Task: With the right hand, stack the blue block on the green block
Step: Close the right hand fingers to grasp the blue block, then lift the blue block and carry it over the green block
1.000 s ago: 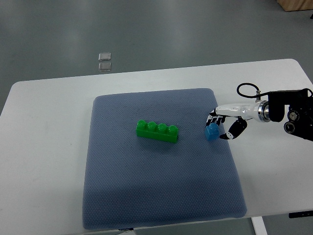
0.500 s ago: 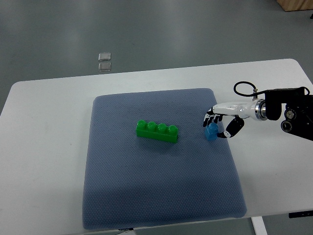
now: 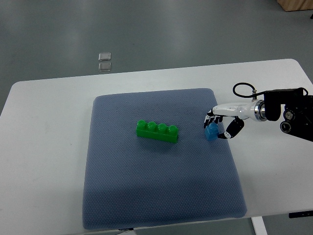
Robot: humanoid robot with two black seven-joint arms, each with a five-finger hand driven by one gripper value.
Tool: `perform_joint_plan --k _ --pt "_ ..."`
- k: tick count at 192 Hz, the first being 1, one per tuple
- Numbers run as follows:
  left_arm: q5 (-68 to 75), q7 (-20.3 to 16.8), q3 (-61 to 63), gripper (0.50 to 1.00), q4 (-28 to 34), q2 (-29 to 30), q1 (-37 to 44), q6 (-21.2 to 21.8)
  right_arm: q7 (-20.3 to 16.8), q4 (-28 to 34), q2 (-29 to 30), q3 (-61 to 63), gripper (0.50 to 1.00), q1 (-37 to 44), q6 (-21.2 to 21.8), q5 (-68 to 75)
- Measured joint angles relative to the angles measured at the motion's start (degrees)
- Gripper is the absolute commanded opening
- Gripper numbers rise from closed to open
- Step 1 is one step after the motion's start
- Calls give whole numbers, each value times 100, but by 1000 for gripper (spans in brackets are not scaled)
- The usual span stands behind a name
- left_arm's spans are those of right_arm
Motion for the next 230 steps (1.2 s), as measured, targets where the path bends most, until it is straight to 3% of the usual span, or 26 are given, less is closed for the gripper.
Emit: perform_joint_plan --k 82,185,230 --pt "0 0 0 1000 -3 0 0 1 7 -77 36 -1 641 10 -10 -36" --pt "0 0 0 1000 0 0 0 1 70 -87 110 -1 500 11 -116 -36" --pt "0 0 0 1000 0 0 0 3 174 -88 117 34 500 228 -289 -29"
